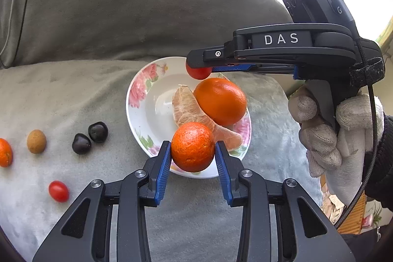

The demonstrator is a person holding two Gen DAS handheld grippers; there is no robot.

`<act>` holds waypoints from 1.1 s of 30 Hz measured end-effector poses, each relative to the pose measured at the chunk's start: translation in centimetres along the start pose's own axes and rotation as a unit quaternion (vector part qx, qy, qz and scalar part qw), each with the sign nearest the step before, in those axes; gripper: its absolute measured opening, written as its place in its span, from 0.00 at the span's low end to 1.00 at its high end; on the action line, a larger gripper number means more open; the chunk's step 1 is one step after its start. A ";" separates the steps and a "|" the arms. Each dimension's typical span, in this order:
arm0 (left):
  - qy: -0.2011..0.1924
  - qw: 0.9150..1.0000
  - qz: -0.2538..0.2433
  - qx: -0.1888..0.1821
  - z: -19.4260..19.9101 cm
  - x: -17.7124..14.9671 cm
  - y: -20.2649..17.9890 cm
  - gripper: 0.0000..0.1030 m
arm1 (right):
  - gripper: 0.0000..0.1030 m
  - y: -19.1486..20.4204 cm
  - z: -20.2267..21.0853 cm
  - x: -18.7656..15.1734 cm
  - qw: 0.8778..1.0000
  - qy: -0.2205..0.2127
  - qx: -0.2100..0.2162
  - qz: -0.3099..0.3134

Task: Organize fruits
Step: 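Carry the tomato and mandarin onto the plate and open both grippers, then move the left gripper toward another mandarin while the right approaches a dark plum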

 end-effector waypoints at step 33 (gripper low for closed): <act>-0.005 1.000 0.004 0.019 1.1 0.5 -0.2 0.65 | 0.84 0.5 2.0 1.0 0.998 -0.047 -0.047 0.014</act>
Point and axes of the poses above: each gripper's, at about its wrist camera, not at the fingertips, and z roughly against the way its jaws point, y to its left, x to its top, the point moved 5 cm from there along -z, roughly the way its jaws point, and after that the axes turned 4 degrees about -y, right-handed, at the moved point
